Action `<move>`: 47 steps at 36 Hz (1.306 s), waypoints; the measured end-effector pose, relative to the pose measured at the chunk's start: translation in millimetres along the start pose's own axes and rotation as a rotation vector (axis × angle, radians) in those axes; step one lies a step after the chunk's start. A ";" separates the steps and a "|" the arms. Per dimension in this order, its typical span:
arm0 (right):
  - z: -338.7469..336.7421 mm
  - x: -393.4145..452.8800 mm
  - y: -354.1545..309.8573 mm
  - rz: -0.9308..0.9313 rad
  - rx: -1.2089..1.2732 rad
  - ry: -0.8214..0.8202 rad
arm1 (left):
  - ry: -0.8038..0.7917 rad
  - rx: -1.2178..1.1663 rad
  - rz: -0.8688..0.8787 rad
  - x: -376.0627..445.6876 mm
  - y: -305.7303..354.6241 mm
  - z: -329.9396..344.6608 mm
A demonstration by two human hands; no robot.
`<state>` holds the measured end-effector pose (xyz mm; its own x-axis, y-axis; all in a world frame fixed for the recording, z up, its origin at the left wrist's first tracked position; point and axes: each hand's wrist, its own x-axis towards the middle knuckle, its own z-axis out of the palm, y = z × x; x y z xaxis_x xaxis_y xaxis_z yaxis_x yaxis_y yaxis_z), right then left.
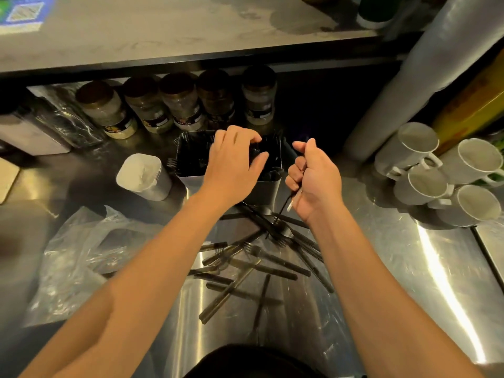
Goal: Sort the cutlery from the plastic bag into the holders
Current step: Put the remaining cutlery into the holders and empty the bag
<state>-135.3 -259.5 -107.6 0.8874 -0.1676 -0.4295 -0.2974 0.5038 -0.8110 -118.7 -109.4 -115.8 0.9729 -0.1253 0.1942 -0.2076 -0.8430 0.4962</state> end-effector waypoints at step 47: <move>175.0 -25.4 143.4 -0.446 -0.743 -0.303 | 0.151 -0.132 -0.446 -27.4 -230.8 -91.6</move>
<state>-138.8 -34.7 -143.5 0.9975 0.0668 0.0225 0.0383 -0.2463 -0.9684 -106.8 136.5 -158.1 0.9463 0.3187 0.0540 0.2057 -0.7225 0.6600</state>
